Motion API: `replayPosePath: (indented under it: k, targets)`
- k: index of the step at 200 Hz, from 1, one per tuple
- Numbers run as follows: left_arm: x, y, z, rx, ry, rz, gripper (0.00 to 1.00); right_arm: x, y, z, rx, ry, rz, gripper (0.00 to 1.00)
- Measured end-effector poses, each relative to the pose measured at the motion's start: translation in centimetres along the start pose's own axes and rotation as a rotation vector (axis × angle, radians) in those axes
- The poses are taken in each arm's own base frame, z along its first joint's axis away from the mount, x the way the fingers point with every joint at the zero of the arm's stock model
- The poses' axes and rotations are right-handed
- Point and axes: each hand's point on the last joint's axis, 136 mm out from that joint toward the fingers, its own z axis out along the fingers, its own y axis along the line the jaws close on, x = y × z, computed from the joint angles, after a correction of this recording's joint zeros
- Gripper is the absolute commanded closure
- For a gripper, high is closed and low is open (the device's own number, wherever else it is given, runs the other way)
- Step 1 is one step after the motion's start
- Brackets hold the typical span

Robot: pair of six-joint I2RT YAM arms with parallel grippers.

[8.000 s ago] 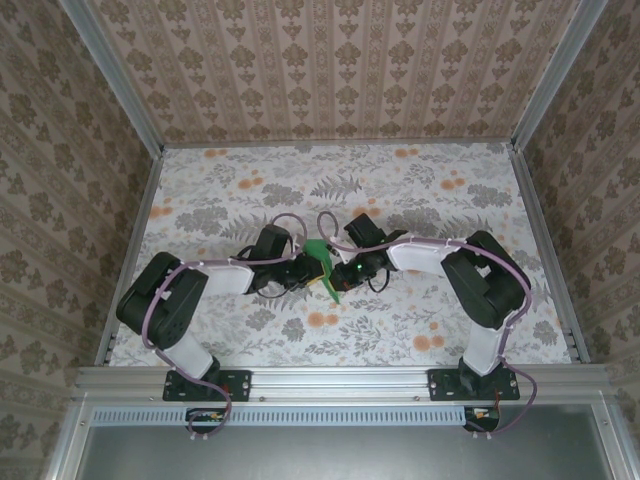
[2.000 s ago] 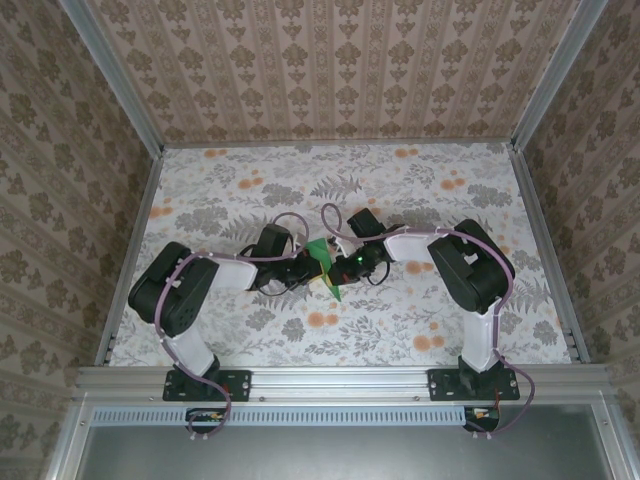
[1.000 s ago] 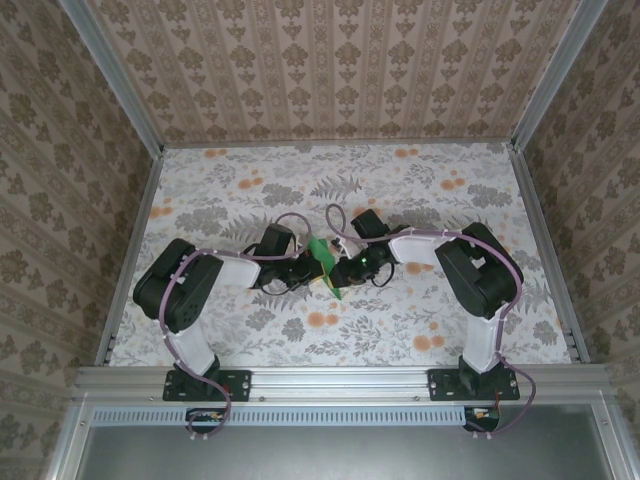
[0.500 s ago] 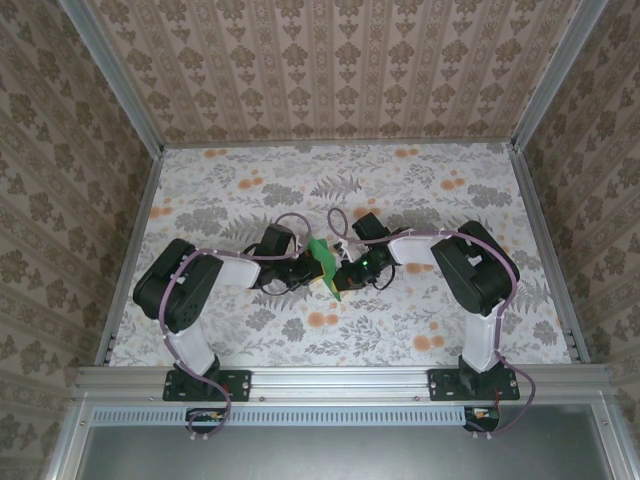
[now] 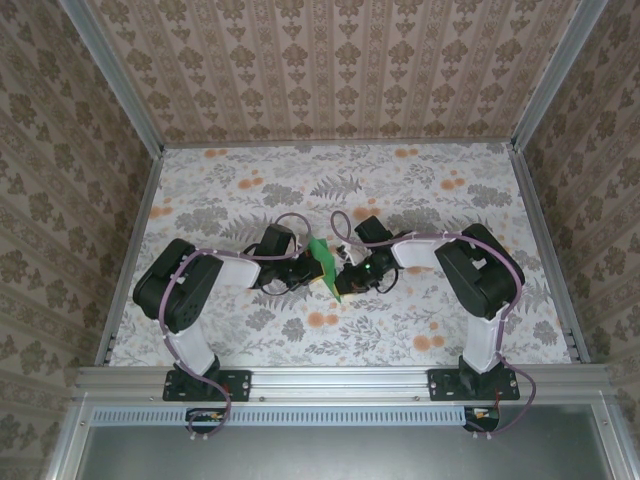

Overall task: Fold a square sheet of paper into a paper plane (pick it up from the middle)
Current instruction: Fold the wing for the fifth time at the center of the table.

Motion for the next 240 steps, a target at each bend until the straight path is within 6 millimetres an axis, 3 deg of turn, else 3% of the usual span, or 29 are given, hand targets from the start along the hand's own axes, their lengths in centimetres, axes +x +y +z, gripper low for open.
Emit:
replayPosePath:
  k: [38,82,120,143,167,203,240]
  targets:
    - [0.0,0.0,0.0,-0.001,0.001,-0.001,1.0,0.0,-0.1,0.1,0.009,-0.002,0.009,0.87]
    - [0.0,0.0,0.0,-0.002,0.001,-0.001,1.0,0.0,0.3,-1.3,0.081,-0.054,0.008,0.72]
    - [0.0,0.0,0.0,-0.002,0.0,-0.001,1.0,-0.9,2.3,-3.6,0.149,-0.158,-0.047,0.8]
    - [0.0,0.0,0.0,-0.002,0.001,-0.001,1.0,-1.0,3.4,-2.7,0.158,-0.151,-0.063,0.91]
    - [0.0,0.0,0.0,-0.002,0.001,-0.001,1.0,-1.5,3.9,-1.1,0.151,-0.132,-0.059,0.94]
    - [0.0,0.0,0.0,-0.005,0.003,-0.004,1.0,-1.6,2.9,0.7,0.165,-0.097,-0.024,0.97]
    - [0.0,0.1,0.0,-0.011,0.004,-0.007,1.0,-1.5,1.8,1.3,0.188,-0.085,0.004,0.98]
